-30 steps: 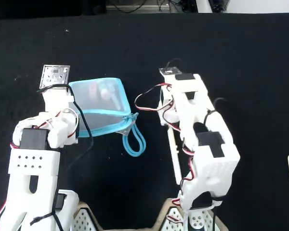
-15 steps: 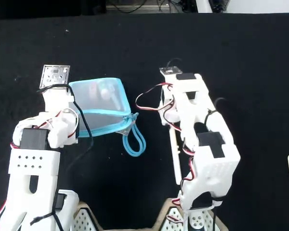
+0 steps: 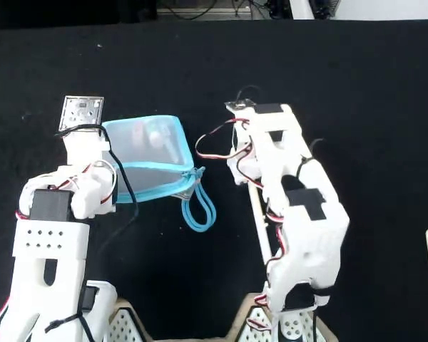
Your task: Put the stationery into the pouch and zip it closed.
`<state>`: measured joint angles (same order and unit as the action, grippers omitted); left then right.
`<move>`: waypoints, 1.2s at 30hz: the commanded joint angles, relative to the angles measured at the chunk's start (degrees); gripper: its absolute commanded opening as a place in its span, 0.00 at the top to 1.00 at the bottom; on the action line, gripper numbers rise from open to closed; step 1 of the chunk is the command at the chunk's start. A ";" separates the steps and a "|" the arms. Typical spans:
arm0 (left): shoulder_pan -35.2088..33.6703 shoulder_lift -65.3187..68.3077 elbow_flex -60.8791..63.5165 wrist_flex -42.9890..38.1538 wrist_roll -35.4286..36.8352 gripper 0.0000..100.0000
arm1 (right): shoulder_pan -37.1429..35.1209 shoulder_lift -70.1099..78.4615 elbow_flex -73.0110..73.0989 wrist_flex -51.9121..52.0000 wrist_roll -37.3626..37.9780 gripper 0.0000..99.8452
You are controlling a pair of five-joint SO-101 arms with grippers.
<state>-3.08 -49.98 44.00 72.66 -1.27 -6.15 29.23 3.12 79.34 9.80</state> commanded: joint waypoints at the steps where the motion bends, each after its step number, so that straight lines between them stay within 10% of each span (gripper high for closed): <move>1: 0.31 0.26 -0.75 1.41 0.79 0.97 | 1.58 2.86 -4.09 0.79 0.62 0.94; 18: 0.31 0.26 -0.84 1.23 0.79 0.97 | 1.93 -26.86 29.93 -30.86 0.00 0.99; 36: 0.31 0.35 -1.19 1.23 0.79 0.97 | 2.20 -26.07 31.25 -36.75 -4.31 0.99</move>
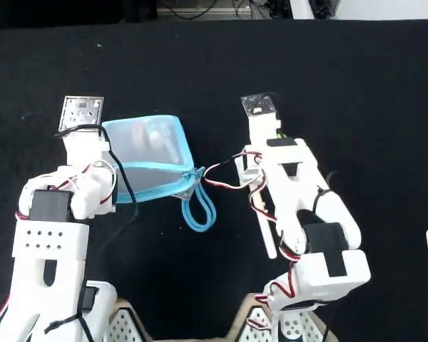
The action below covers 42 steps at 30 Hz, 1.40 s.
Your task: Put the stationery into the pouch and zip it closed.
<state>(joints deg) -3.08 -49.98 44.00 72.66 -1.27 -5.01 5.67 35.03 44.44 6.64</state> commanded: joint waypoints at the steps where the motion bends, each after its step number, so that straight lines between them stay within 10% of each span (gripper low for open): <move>1: 0.31 0.35 -1.19 1.23 0.79 0.97 | 1.05 -2.51 -0.66 -1.85 -1.14 0.99; 42: 0.66 0.35 -0.04 1.14 -2.29 0.97 | 8.97 -8.31 -4.09 8.79 -5.19 0.99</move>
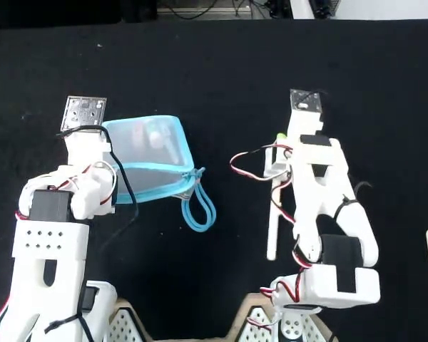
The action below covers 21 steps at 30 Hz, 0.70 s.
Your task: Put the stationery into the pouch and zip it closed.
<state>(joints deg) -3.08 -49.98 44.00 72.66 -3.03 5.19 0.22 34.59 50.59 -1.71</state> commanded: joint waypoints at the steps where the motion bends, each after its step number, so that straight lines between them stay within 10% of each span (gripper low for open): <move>1: 0.66 0.35 -0.04 1.05 -0.53 0.97 | -2.37 -2.86 -3.56 3.34 4.84 0.99; 21: 0.40 0.35 -0.66 1.14 -0.53 0.97 | -5.54 -2.86 -6.37 11.78 8.35 0.86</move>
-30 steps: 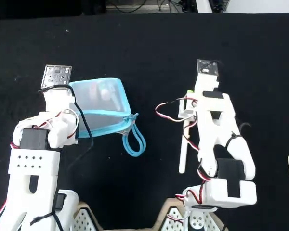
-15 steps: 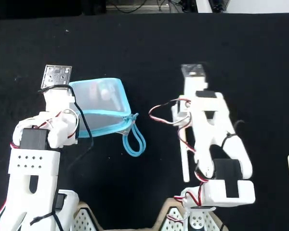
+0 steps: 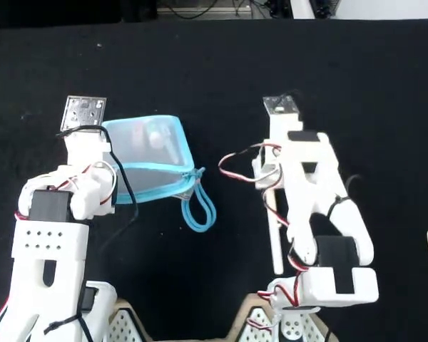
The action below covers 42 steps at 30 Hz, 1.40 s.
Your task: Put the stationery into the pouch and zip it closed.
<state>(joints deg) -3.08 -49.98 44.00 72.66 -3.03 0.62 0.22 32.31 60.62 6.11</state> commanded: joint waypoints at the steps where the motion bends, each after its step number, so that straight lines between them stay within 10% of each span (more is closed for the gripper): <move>1: 0.40 0.35 -0.66 1.14 -0.44 0.97 | -1.05 -2.86 -4.09 1.93 0.53 0.85; 28: 0.40 0.35 -0.66 1.14 -0.62 0.97 | -2.02 26.68 -30.55 15.82 0.70 0.95; 42: 0.40 0.35 -0.22 1.14 -0.62 0.97 | -2.02 5.32 -24.92 17.85 0.62 0.99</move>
<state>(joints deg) -3.08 -49.98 44.09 72.66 -3.47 -0.70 17.10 5.93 77.67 6.46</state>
